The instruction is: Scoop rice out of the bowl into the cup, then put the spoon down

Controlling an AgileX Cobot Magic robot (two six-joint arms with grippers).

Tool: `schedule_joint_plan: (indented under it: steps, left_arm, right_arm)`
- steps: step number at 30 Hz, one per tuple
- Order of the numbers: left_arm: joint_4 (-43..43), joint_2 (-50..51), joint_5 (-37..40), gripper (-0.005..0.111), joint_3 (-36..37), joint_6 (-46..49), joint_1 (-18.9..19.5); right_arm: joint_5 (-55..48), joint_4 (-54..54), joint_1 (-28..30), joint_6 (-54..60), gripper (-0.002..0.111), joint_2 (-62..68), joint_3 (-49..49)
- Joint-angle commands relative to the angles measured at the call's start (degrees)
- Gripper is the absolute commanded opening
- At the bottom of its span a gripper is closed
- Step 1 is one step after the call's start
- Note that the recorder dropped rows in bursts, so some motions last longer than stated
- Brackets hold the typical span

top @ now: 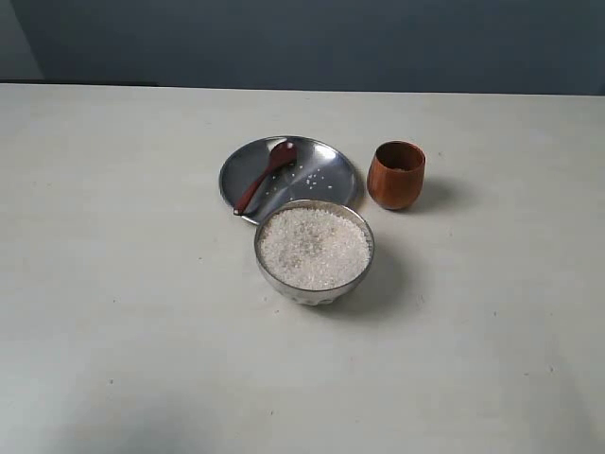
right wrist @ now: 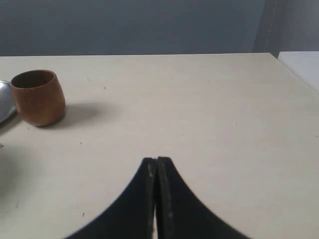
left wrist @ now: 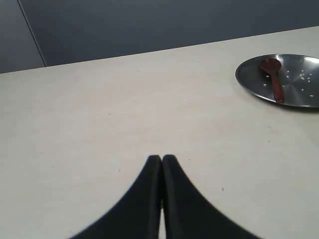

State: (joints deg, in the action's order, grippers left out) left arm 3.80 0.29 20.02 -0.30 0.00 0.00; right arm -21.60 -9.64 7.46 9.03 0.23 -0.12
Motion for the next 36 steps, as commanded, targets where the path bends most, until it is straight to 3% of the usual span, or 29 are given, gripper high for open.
schedule_joint_plan:
  steps: [1, 23, 36]
  left_arm:
    - [-0.08, -0.29, -0.68, 0.001, 0.3, 0.0, -0.1]
    - [-0.09, -0.29, -0.68, 0.001, 0.3, 0.0, -0.1]
    - [-0.09, -0.29, -0.68, 0.001, 0.3, 0.0, -0.1]
  right_arm:
    - [0.51, 0.48, -0.14, -2.19, 0.0, -0.23, 0.12]
    - [1.12, 6.98, -0.14, -10.67, 0.0, -0.23, 0.12]
    - [0.85, 8.11, -0.14, -9.03, 0.0, -0.23, 0.12]
